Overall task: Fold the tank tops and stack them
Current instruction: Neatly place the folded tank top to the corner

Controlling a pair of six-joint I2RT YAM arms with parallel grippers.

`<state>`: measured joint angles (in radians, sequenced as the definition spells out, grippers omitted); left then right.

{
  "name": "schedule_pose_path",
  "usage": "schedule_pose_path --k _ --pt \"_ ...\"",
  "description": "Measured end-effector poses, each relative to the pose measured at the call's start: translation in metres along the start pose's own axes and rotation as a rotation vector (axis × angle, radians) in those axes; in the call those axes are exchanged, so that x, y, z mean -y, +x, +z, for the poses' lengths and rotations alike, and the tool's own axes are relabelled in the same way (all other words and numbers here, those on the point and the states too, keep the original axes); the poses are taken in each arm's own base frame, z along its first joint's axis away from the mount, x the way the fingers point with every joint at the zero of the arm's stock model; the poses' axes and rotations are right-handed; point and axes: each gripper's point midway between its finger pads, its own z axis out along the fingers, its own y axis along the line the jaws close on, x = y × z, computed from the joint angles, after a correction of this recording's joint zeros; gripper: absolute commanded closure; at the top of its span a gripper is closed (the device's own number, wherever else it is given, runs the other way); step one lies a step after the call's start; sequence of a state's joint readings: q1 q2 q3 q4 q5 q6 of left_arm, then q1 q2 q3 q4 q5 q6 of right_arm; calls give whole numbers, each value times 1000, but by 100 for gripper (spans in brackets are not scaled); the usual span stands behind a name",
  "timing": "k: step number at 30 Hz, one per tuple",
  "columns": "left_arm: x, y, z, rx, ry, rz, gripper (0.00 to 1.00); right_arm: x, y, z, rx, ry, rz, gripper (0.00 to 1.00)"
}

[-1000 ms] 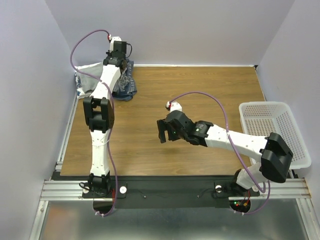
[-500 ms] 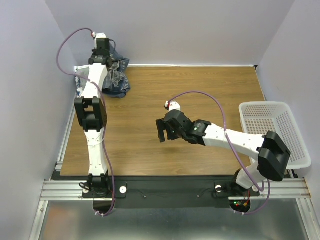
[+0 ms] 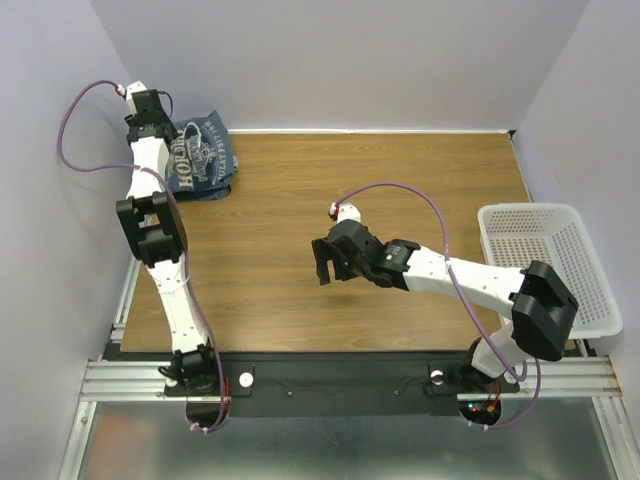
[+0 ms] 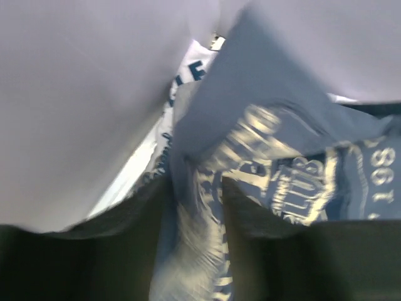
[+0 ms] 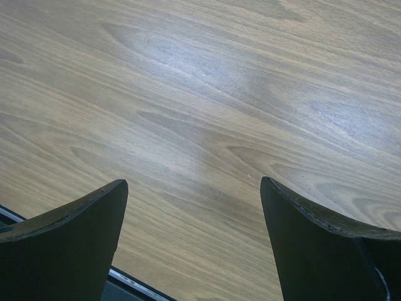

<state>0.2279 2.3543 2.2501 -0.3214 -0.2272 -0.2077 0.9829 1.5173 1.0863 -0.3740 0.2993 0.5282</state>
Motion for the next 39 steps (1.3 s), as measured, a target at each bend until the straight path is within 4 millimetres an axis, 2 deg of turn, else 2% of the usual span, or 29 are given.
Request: schedule_pose_path --k 2,3,9,12,16,20,22,23,25,26,29,32,35,39 --pt "8 4 1 1 19 -8 36 0 1 1 -3 2 -1 8" --pt "11 5 3 5 26 -12 27 0 1 2 -5 3 -1 8" --pt "28 28 5 -29 63 -5 27 0 2 2 -7 4 0 8" --pt "32 25 2 -22 77 -5 27 0 2 2 -7 4 1 7" --pt "37 17 -13 -6 87 -4 27 1 2 2 -6 6 3 7" --pt "48 1 -48 33 105 -6 27 1 1 3 -3 11 5 6" --pt "61 -4 -76 48 128 -4 27 3 1 3 -2 14 8 5" --pt "74 -7 -96 66 156 -11 27 3 0 3 0 15 11 4" --pt "92 -3 -129 71 202 -19 27 5 -2 2 4 17 19 3" --pt "109 4 -157 84 253 -27 27 8 -5 1 11 19 26 1" --pt "146 39 -230 69 382 -15 27 13 -18 -7 43 16 56 0" --pt "180 91 -309 35 555 24 27 16 -36 -26 106 -4 91 0" --pt "178 142 -359 -14 650 67 27 24 -47 -51 179 -18 130 0" --pt "160 203 -418 -74 768 119 27 42 -42 -74 242 -8 178 0"
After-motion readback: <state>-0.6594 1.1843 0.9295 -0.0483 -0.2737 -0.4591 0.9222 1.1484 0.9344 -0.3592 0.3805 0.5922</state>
